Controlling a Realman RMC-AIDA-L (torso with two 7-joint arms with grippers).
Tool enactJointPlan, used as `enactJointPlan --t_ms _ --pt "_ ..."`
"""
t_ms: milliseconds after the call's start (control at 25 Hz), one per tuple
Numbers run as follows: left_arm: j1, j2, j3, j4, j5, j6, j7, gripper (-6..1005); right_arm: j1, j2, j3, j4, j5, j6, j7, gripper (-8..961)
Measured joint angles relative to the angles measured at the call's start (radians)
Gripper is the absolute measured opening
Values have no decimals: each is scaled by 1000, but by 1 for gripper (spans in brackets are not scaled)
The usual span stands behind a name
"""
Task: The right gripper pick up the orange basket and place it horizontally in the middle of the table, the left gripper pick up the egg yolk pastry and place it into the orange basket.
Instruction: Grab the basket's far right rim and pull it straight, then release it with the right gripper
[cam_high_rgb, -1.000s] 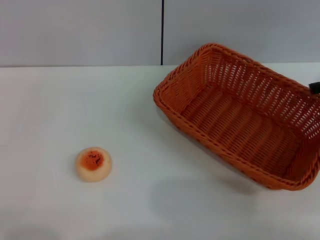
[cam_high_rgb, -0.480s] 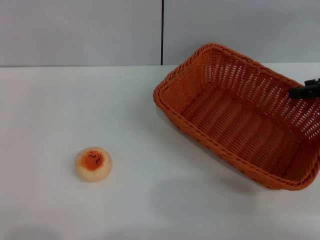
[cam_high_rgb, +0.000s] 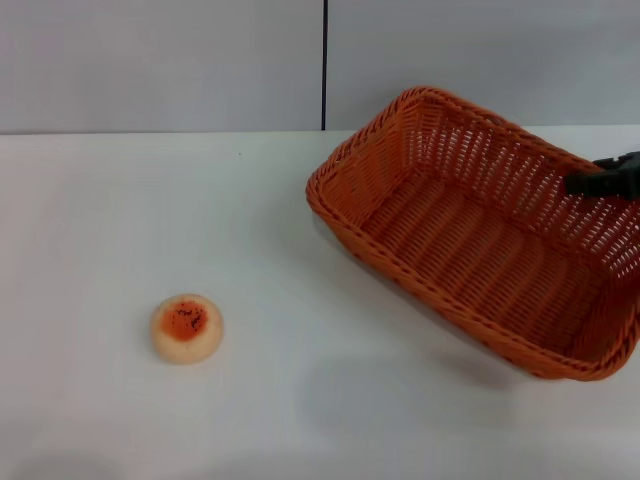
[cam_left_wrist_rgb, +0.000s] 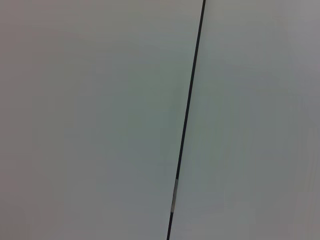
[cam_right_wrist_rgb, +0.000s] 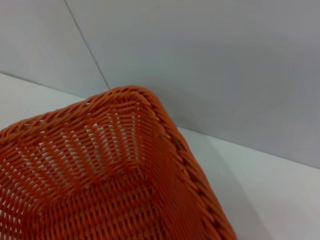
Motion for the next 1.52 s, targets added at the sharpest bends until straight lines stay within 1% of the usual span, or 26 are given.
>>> enactJointPlan --t_ms 120,280,480,600,760,840,1080,1120,1200,1320,1480,1520 --pt "8 -2 0 -6 0 6 0 809 2 8 -9 8 -5 -18 -8 592" --pt "13 -3 1 -7 0 7 -3 809 3 9 -10 7 -4 -15 -18 588" --pt "23 -4 12 -11 0 8 -3 810 -5 13 -11 -23 5 4 -59 355" --pt "33 -4 14 -11 0 9 -1 810 2 13 -10 -41 6 48 -97 211" --pt "44 -4 29 -11 0 15 -2 810 23 17 -17 -74 7 156 -215 185" --pt "51 -3 35 -11 0 18 -1 810 39 15 -38 -74 6 188 -250 181" --pt "70 -3 37 -7 0 23 -1 810 56 3 -142 -105 4 233 -292 195" --pt "74 -4 37 -6 0 23 -1 810 62 1 -165 -114 3 243 -328 197" --pt "76 -5 37 -5 0 22 -1 810 67 -1 -173 -114 3 249 -346 201" --pt "78 -7 37 -6 0 11 0 810 98 -9 -178 -87 4 272 -386 208" --pt "74 -9 43 -21 0 0 2 809 117 -9 -186 -57 3 282 -414 217" --pt "70 -10 46 -26 0 -4 5 809 121 -5 -204 -51 0 285 -441 219"
